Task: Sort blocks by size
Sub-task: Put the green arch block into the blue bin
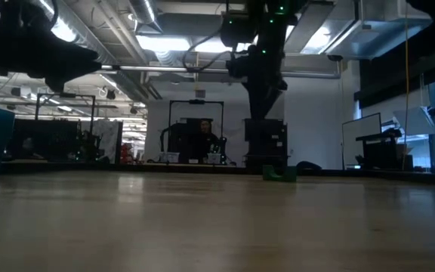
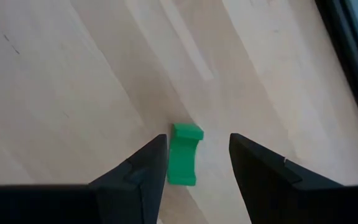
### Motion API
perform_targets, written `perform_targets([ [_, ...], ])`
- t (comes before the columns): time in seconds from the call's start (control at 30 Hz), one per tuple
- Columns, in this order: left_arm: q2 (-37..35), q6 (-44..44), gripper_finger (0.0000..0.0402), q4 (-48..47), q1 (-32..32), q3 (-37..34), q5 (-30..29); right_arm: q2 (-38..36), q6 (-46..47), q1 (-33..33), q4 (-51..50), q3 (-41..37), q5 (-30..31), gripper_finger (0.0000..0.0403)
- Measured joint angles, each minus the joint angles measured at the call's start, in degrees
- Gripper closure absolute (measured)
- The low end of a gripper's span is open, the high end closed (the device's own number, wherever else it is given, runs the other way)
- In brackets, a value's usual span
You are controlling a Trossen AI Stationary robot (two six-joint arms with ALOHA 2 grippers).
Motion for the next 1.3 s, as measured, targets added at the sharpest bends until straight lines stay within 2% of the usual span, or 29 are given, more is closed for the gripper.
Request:
perform_targets([
  [0.2, 0.0, -1.6, 0.0267, 0.0, 0.2, 0.0, 0.1, 0.0, 0.0, -0.2, -0.2, 0.0, -3.6, 0.0226],
  [0.53, 0.0, -1.7, 0.0267, 0.0, 0.2, 0.0, 0.2, 0.0, 0.1, -0.2, 1.3, 0.0, -3.7, 0.0226],
  [0.63, 0.0, -1.7, 0.0267, 0.0, 0.2, 0.0, 0.3, 0.3, 3.6, -0.2, 2.6, 0.0, -3.5, 0.0224],
  [1.03, 0.0, -1.7, 0.0267, -0.1, 0.2, 0.0, 0.3, 7.8, 5.3, -0.3, 1.3, 0.0, -3.0, 0.014],
  [1.17, 0.0, -1.7, 0.0267, -0.1, 0.2, 0.0, 0.3, 9.7, 3.8, -0.3, 0.9, 0.0, -0.1, 0.0128],
  [1.3, 0.0, -1.7, 0.0267, -0.1, 0.2, 0.0, 0.3, 11.3, 3.8, -0.7, 0.9, 0.0, -0.1, 0.0125],
])
